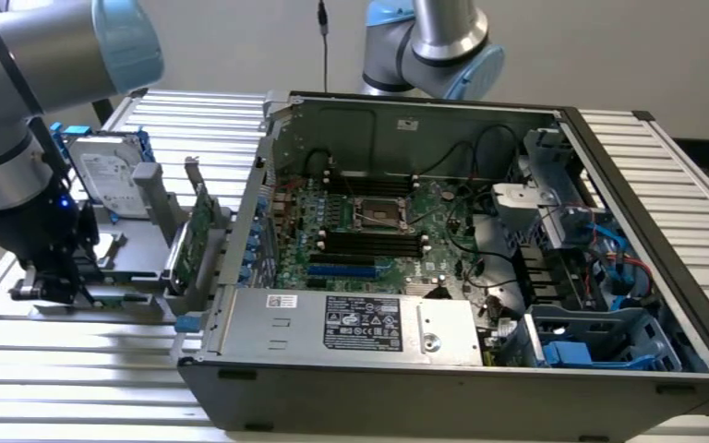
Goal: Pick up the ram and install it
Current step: 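Pick up the ram and move it above insertion slot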
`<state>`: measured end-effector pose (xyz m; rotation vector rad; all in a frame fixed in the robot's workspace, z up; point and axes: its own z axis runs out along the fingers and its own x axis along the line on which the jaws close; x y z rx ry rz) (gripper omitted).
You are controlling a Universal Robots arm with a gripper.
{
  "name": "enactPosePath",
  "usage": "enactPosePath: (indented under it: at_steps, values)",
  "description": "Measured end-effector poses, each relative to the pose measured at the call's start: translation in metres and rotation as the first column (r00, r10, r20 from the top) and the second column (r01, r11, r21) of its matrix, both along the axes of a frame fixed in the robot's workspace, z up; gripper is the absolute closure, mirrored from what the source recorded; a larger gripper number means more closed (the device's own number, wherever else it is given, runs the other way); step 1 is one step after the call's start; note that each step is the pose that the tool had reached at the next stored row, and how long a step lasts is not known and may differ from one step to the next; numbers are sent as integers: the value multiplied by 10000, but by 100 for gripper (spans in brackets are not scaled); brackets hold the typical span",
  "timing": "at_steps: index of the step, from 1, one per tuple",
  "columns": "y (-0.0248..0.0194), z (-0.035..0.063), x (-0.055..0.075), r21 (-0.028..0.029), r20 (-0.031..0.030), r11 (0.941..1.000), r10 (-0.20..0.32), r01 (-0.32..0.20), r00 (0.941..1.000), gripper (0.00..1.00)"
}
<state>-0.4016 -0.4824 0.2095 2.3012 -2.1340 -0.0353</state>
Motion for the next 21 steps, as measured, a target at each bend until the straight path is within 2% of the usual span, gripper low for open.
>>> enactPosePath:
  at_steps: [15,16,17,18,19,20,21]
  values:
    - [-1,-118,2,10,-3,10000,-22,22,10000,58]
    - [-1,-121,4,10,-3,10000,-23,23,10000,60]
    - [-1,-123,6,11,-3,10000,-25,25,10000,66]
    - [-1,-125,8,11,-4,10000,-27,27,10000,66]
    - [-1,-125,11,11,-9,10000,-28,28,10000,73]
    - [-1,-126,13,7,-15,10000,-32,32,10000,73]
    - [0,-126,14,1,-22,10000,-35,35,10000,79]
